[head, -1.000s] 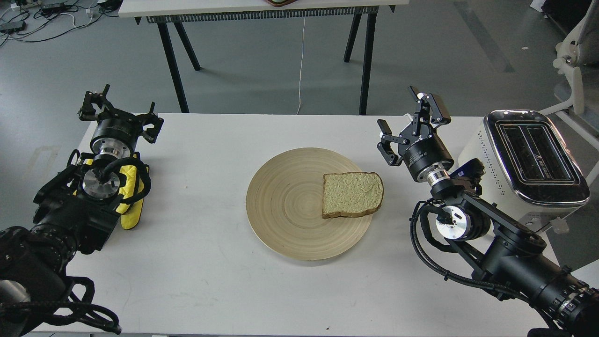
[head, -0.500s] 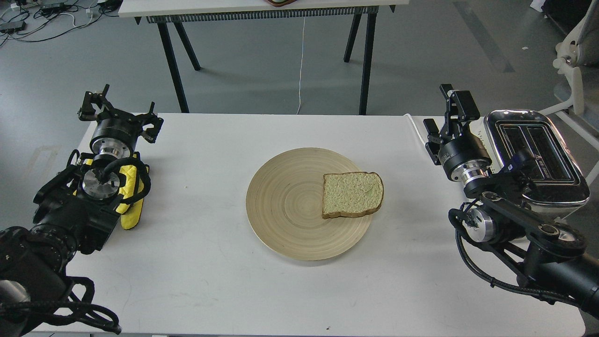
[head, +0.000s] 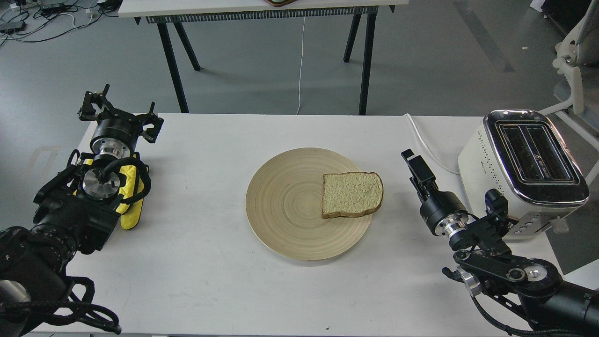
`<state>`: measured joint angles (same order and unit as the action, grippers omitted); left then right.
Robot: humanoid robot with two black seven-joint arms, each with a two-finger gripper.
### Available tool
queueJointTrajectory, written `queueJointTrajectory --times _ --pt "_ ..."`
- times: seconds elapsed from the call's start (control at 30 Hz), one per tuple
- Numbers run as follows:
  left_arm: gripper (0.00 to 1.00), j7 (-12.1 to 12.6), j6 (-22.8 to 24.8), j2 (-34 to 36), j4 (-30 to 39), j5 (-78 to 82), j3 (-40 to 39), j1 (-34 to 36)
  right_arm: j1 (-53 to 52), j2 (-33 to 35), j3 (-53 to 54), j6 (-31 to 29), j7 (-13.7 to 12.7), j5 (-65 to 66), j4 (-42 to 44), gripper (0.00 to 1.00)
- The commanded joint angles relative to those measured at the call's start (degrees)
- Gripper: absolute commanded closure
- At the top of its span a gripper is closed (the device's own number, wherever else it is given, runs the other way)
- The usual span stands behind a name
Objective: Put bread in toaster with right arm
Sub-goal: 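Move the open right gripper down to the bread slice edge on the plate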
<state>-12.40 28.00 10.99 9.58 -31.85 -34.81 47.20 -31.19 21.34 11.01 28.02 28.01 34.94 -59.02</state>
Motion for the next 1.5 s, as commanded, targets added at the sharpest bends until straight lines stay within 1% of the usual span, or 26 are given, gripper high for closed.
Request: queueJointTrajectory --times 0.0,0.17,0.27,0.37,0.8,0.9,1.3,1.4,1.47 --pt "0.0 0.0 0.0 0.0 0.0 0.0 0.0 0.0 0.8 -2.3 -1.2 0.0 0.0 0.0 1.0 0.01" --pt "0.0 0.0 0.0 0.0 0.0 -0.1 0.0 0.0 1.0 -4.7 -1.3 0.0 0.0 0.0 2.8 0.02" --pt "0.0 0.0 0.0 0.0 0.0 -0.1 0.0 0.0 1.5 -5.0 -1.3 0.0 0.0 0.0 3.1 0.02" --pt "0.0 0.0 0.0 0.0 0.0 -0.1 0.0 0.0 1.6 -5.1 -1.3 0.0 0.0 0.0 3.1 0.06" --pt "0.0 0.0 0.0 0.0 0.0 -0.1 0.0 0.0 2.1 -5.0 -1.3 0.0 0.0 0.0 3.4 0.39" --pt "0.0 0.0 0.0 0.0 0.0 -0.1 0.0 0.0 2.0 -5.1 -1.3 0.0 0.0 0.0 4.3 0.41" --pt "0.0 0.0 0.0 0.0 0.0 -0.1 0.0 0.0 1.8 -6.0 -3.4 0.0 0.0 0.0 4.4 0.44" --pt "0.0 0.0 0.0 0.0 0.0 0.0 0.0 0.0 1.8 -6.2 -3.5 0.0 0.0 0.1 4.4 0.46" --pt "0.0 0.0 0.0 0.0 0.0 -0.1 0.0 0.0 1.8 -6.2 -3.5 0.0 0.0 0.0 4.4 0.49"
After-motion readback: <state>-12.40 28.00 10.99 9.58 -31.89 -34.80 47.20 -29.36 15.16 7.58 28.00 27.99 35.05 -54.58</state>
